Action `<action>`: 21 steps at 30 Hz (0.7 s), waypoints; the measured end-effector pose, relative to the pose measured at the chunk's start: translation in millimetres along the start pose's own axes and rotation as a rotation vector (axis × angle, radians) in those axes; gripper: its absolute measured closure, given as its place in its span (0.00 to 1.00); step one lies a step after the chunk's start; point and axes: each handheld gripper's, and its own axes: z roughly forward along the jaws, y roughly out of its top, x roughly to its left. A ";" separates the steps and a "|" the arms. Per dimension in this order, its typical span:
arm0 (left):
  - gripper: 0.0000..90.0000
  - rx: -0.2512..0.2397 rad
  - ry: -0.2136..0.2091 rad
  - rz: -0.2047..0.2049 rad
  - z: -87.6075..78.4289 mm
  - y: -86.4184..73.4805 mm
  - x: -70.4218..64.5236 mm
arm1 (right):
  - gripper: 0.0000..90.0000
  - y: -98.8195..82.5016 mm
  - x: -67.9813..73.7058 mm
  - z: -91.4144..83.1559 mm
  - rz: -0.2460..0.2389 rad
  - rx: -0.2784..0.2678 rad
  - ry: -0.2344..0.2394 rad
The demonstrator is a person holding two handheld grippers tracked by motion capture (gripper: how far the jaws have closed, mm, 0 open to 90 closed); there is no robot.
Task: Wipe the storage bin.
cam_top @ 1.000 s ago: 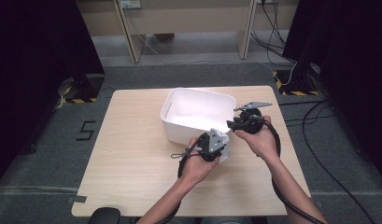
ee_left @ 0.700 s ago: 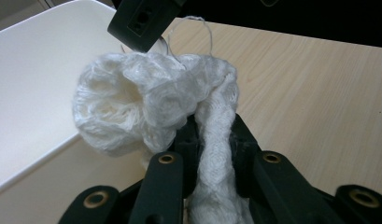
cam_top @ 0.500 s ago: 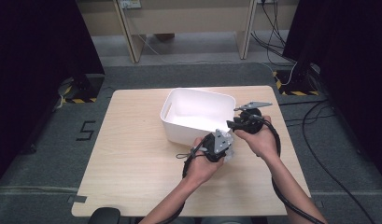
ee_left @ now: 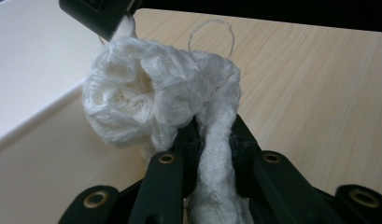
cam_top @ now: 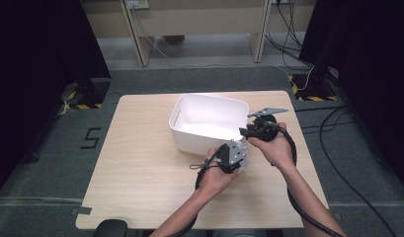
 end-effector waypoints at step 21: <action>0.87 0.057 -0.027 -0.001 22.1 -18.7 -3.2 | 0.70 -0.4 0.9 0.2 0.003 0.001 0.006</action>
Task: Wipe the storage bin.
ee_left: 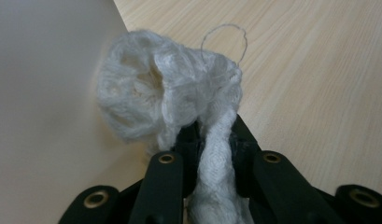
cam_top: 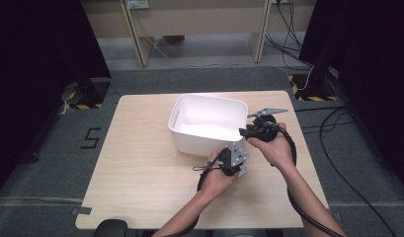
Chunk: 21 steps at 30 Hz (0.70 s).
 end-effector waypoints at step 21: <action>0.87 0.030 0.004 -0.003 13.6 -13.6 -3.7 | 0.69 -0.5 0.6 0.4 0.004 0.001 0.002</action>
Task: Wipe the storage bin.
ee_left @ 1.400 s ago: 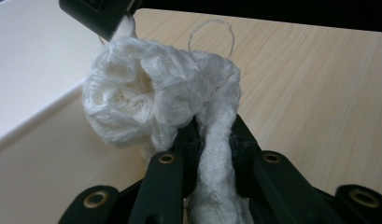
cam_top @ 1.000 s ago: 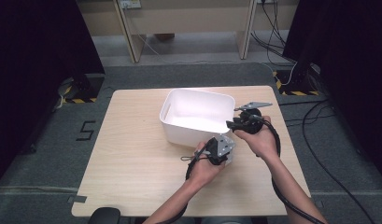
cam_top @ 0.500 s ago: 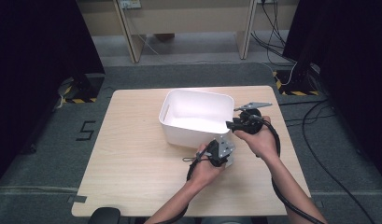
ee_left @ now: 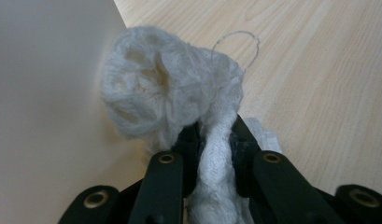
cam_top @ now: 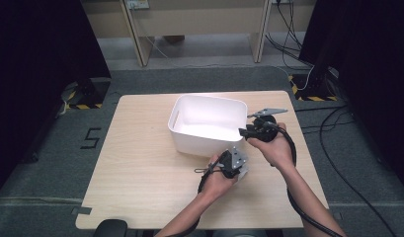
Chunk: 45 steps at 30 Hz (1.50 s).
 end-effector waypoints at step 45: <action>0.87 -0.109 0.211 -0.222 -171.9 -62.1 91.9 | 0.57 13.3 4.5 17.1 0.042 0.133 -0.056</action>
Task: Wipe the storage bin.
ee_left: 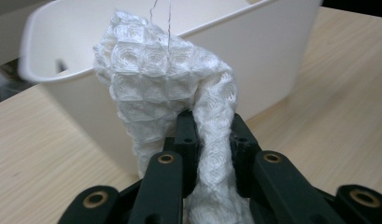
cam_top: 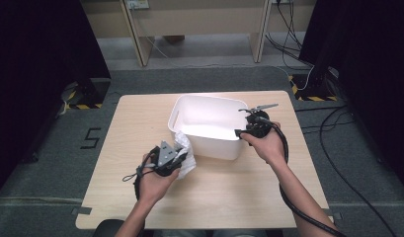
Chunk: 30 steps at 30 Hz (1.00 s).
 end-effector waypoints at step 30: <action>0.86 0.002 0.184 -0.134 -24.2 -28.8 66.7 | 0.82 0.0 -11.5 -38.0 -0.104 -0.086 -0.077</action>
